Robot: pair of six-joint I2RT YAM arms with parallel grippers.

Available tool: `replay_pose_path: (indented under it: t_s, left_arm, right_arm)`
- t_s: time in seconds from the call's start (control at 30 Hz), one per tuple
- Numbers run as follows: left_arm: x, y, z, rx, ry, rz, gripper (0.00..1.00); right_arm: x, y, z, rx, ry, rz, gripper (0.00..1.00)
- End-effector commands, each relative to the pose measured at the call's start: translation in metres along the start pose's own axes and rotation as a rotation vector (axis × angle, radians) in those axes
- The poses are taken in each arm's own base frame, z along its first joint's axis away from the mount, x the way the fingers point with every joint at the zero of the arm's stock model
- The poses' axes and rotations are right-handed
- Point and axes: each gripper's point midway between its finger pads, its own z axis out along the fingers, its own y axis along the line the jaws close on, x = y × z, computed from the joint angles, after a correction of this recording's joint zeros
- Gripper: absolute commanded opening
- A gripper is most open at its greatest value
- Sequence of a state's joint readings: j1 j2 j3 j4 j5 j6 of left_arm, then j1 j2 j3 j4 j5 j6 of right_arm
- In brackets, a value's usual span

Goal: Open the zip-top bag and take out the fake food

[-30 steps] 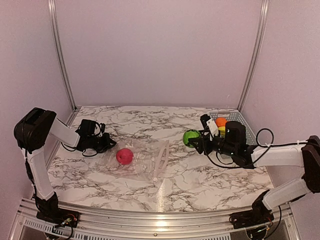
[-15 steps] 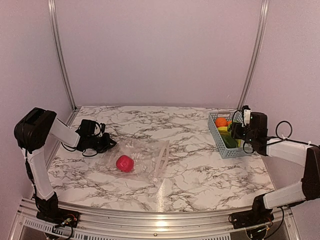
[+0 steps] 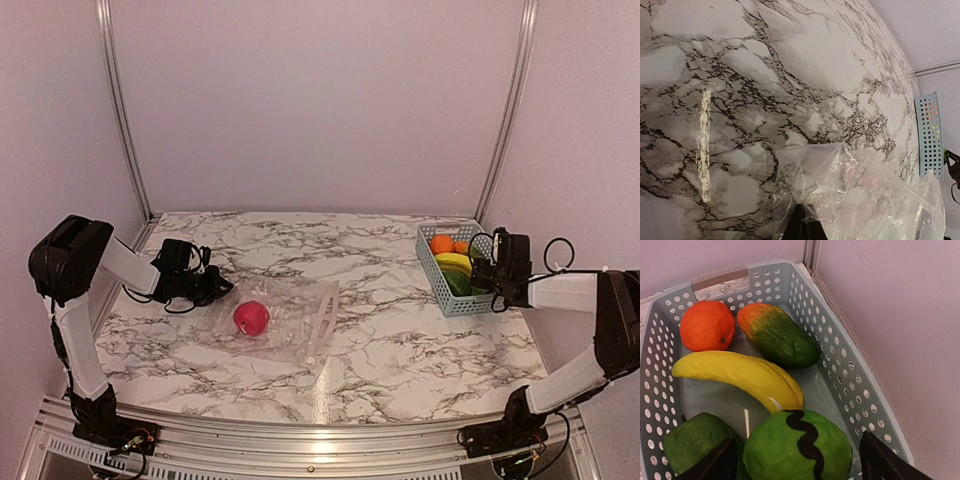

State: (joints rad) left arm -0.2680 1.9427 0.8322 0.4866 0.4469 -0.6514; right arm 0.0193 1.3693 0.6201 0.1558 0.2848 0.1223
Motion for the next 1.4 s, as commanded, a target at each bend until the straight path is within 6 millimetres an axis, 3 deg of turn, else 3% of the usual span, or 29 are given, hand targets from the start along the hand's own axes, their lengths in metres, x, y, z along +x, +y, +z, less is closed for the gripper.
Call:
replay_pose_path:
  t_s: [0.0,0.1,0.23,0.33,0.43,0.6,0.87,1.07,1.37]
  left_arm:
    - [0.01,0.014,0.001,-0.036,0.028,-0.028,0.0]
    - [0.01,0.014,0.001,-0.038,0.027,-0.025,0.0]
    - [0.01,0.014,0.001,-0.038,0.03,-0.027,0.0]
    - [0.01,0.013,0.001,-0.034,0.03,-0.027,0.0]
    - [0.011,0.014,0.001,-0.035,0.031,-0.028,0.0]
    - [0.012,0.014,0.001,-0.035,0.034,-0.027,0.0]
    - [0.01,0.011,-0.001,-0.029,0.034,-0.019,0.0]
    - [0.008,0.009,-0.002,-0.034,0.03,-0.013,0.0]
    - [0.007,0.008,-0.003,-0.034,0.033,-0.006,0.0]
  right_arm:
    - [-0.013,-0.009,0.002,0.048,-0.021,0.007,0.87]
    - [-0.022,-0.003,-0.005,0.01,-0.044,0.004,0.96]
    - [-0.037,0.019,-0.02,-0.134,-0.095,-0.031,0.9]
    - [-0.043,0.052,-0.035,-0.297,-0.135,-0.078,0.85]
    - [-0.042,0.103,-0.058,-0.488,-0.194,-0.18,0.8]
    - [-0.018,0.189,-0.107,-0.796,-0.281,-0.35,0.75]
    - [0.045,0.286,-0.157,-1.129,-0.27,-0.551,0.61]
    - [0.084,0.329,-0.182,-1.271,-0.273,-0.618,0.56]
    - [0.112,0.371,-0.193,-1.351,-0.279,-0.677,0.46]
